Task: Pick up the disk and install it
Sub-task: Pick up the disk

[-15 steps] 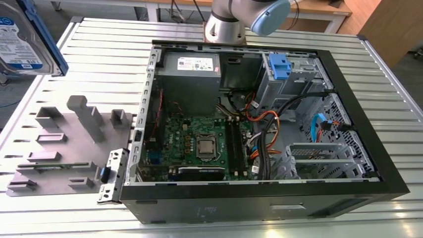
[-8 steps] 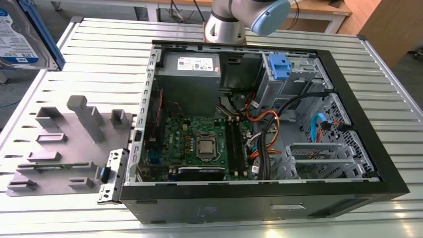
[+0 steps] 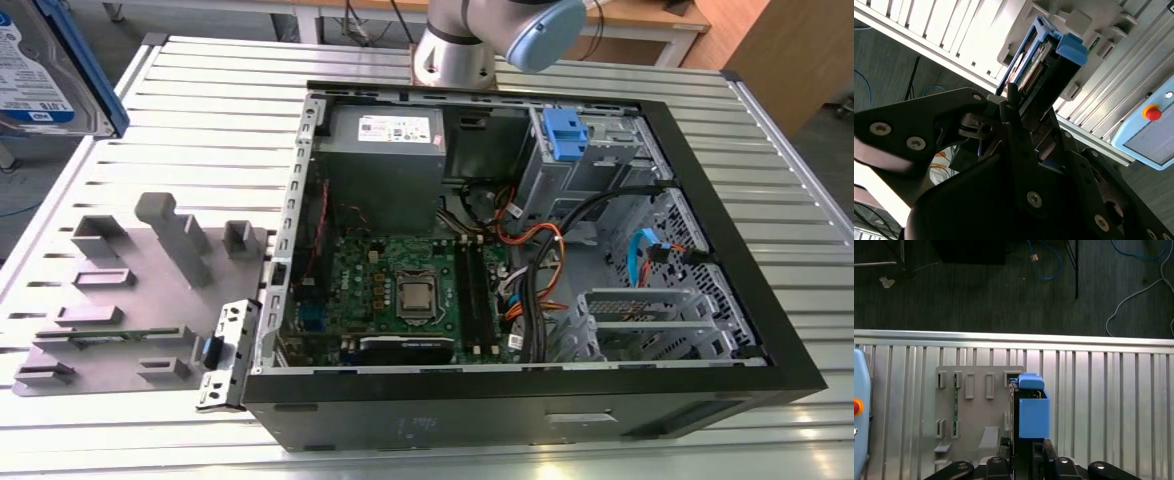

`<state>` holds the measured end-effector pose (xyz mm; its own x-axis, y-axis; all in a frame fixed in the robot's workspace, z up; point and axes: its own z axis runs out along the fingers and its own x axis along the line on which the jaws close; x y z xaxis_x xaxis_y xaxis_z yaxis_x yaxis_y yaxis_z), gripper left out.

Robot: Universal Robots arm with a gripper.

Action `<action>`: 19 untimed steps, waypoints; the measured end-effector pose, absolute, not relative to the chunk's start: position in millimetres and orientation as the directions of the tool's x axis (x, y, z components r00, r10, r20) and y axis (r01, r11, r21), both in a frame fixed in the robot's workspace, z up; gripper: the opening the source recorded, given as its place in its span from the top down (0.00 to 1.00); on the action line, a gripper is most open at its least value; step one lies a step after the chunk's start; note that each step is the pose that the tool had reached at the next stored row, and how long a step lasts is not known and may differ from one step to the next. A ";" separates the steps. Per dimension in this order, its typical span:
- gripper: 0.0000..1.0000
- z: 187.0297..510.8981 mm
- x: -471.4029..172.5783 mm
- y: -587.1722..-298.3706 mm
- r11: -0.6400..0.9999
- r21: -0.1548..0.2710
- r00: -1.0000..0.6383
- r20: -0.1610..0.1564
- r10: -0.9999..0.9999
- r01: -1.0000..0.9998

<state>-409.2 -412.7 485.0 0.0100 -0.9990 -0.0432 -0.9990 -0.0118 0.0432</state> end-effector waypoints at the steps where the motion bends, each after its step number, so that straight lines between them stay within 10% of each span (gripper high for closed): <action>1: 0.65 485.0 -409.2 -412.7 -0.012 0.043 0.010 -0.043 -0.999 -0.999; 19: 0.65 488.7 -409.2 -412.7 -0.012 0.043 0.010 -0.043 -0.999 -0.999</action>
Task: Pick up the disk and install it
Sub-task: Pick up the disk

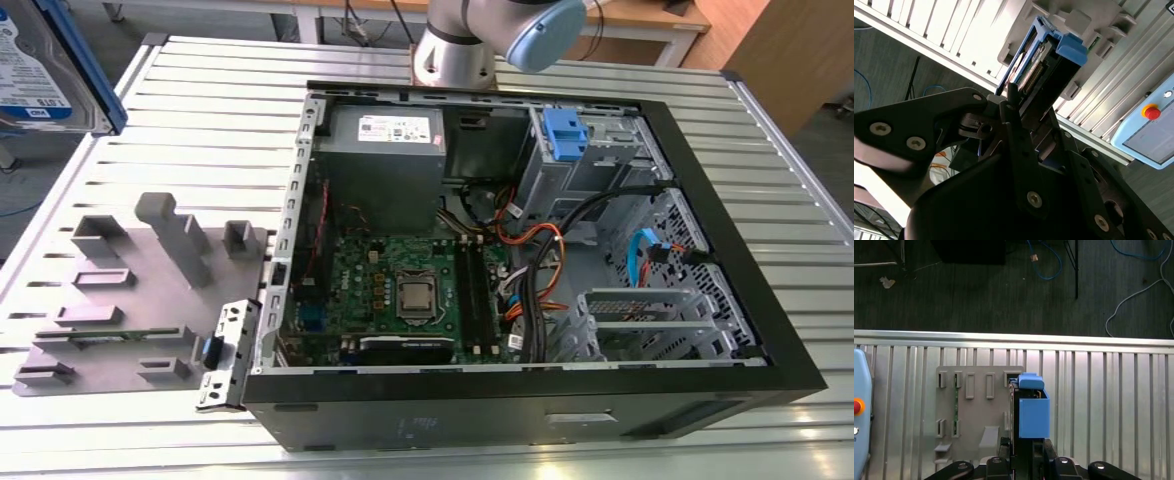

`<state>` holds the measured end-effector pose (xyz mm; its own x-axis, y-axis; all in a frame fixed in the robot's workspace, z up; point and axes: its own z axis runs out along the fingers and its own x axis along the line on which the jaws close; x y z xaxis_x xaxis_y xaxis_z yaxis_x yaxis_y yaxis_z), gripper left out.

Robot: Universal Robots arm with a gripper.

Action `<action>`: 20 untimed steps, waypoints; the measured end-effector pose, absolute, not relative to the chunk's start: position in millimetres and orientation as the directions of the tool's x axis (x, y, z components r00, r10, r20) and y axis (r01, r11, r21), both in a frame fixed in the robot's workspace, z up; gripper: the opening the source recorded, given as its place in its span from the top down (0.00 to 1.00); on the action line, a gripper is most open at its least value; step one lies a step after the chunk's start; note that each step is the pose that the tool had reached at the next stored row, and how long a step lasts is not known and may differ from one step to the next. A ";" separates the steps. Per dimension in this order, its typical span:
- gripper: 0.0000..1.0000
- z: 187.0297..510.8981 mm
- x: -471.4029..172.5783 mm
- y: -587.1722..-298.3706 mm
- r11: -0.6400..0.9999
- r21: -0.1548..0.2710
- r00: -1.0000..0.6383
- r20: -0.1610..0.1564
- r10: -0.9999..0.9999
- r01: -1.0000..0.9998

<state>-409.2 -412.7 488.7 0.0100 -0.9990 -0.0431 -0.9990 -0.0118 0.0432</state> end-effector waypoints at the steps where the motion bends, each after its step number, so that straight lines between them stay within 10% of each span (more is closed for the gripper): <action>1: 0.65 488.8 -409.2 -412.7 -0.012 0.043 0.010 -0.043 -0.999 -0.999; 20: 0.65 488.8 -392.1 -412.7 -0.012 0.043 0.010 -0.043 -0.999 -0.999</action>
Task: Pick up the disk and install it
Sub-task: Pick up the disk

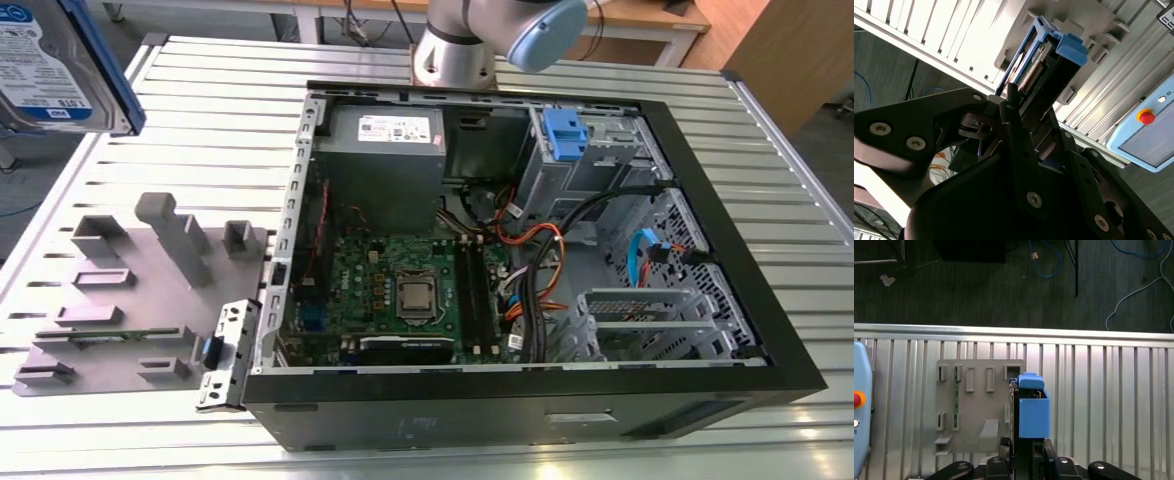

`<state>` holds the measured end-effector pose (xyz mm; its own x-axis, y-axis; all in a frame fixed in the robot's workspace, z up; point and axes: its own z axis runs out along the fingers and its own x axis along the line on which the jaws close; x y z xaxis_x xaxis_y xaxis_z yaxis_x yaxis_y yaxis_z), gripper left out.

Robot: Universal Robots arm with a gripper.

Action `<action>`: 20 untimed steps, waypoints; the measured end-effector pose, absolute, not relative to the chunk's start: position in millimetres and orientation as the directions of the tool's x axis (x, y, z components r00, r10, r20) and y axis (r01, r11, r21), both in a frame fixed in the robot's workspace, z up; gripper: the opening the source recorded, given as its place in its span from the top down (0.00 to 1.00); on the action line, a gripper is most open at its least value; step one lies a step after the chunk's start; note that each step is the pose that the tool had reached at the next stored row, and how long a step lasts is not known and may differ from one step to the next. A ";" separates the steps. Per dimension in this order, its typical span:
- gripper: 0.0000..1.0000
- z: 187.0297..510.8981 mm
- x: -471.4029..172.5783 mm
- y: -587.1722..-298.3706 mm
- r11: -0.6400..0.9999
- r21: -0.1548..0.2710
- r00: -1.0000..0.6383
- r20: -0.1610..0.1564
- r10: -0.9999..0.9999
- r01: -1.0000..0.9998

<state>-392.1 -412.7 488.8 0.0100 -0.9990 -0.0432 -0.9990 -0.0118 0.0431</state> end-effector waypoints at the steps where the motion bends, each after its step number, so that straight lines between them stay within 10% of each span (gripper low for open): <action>1: 0.65 488.8 -390.5 -412.7 -0.012 0.043 0.010 -0.043 -0.999 -0.999; 20: 0.65 488.8 -355.2 -412.7 -0.012 0.043 0.010 -0.043 -0.999 -0.999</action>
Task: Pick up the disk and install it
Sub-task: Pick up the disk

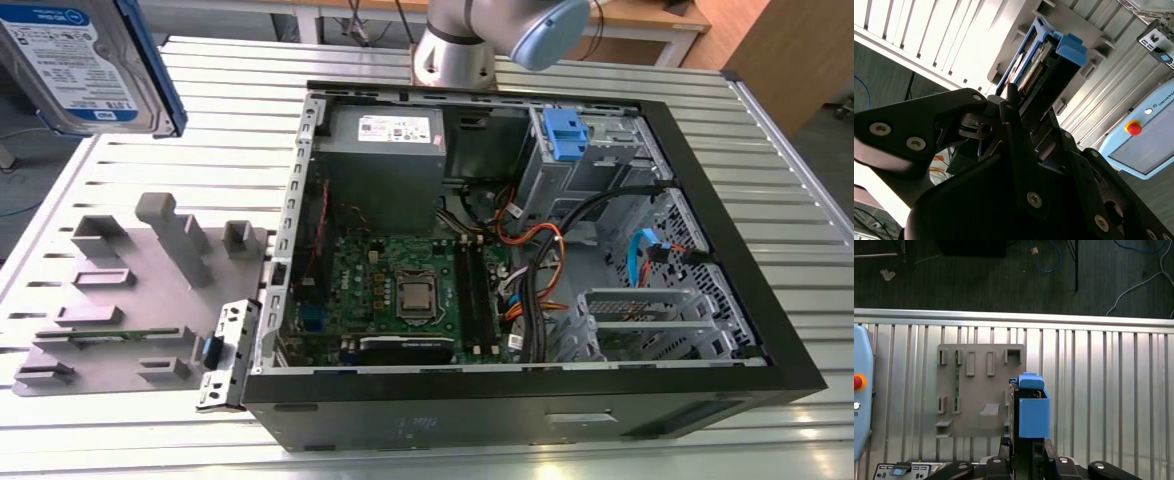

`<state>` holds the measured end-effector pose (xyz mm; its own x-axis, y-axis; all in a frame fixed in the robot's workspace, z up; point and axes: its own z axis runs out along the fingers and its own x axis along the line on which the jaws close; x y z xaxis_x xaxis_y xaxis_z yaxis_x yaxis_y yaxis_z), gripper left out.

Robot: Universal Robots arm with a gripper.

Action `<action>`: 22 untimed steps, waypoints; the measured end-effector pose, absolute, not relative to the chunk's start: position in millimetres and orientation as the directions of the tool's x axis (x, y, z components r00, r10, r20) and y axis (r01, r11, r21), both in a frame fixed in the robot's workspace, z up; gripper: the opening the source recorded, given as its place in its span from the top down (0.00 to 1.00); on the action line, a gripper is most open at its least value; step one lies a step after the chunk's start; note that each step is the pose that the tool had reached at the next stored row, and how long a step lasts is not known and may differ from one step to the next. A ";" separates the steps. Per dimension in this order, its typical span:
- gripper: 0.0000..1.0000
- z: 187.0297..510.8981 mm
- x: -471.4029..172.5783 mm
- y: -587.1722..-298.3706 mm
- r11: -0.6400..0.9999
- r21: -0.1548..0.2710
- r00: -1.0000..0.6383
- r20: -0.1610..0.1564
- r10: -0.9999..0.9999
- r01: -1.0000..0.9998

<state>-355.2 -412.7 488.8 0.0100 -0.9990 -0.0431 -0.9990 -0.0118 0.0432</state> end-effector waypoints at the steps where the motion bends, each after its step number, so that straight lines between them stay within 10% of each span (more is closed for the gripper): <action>1: 0.65 488.9 -353.3 -412.7 -0.012 0.043 0.010 -0.043 -0.999 -0.999; 22: 0.65 488.8 -317.5 -412.7 -0.012 0.043 0.010 -0.043 -0.999 -0.999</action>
